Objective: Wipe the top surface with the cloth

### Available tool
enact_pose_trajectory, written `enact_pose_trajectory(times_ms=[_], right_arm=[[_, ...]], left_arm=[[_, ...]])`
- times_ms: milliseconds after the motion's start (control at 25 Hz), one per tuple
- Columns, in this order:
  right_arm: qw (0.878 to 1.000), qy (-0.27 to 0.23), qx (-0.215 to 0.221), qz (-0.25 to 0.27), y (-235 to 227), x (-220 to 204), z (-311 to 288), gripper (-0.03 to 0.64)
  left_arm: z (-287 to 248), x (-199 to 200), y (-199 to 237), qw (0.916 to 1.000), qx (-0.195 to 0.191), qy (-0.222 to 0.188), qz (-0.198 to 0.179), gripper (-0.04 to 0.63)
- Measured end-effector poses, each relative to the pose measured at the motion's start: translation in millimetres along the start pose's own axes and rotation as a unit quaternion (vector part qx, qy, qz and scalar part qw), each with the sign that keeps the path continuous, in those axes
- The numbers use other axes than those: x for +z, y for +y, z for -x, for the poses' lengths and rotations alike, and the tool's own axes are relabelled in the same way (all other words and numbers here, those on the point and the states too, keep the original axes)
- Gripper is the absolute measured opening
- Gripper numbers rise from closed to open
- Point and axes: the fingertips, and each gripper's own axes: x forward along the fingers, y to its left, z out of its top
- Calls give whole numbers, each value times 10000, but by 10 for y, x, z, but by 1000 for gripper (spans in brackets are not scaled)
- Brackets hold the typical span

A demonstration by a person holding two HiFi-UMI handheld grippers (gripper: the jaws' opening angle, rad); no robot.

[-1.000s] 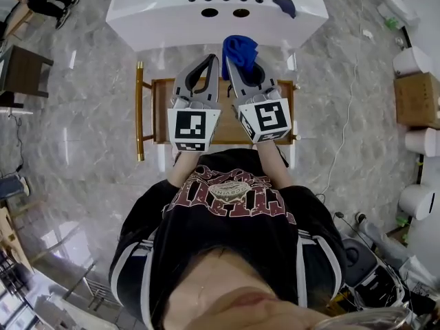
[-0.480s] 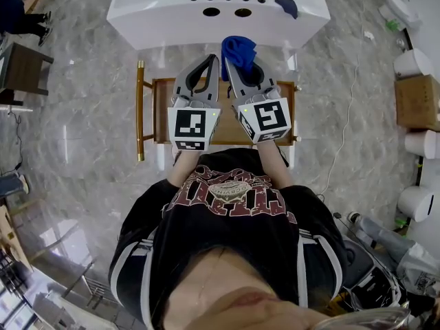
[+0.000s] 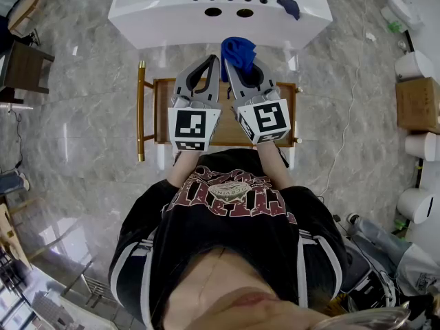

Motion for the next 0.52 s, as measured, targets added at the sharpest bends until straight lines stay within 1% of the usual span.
enact_pose_trajectory(times_ms=[400,520], right_arm=[[10000,52,77,-12,25,-3,-42,57],[9999,53,99,-32,24,-9,-69,57]], left_arm=[[-12,7,29,10000,8,8,15,46],[-26,12,38,10000,29,3,-44,46]])
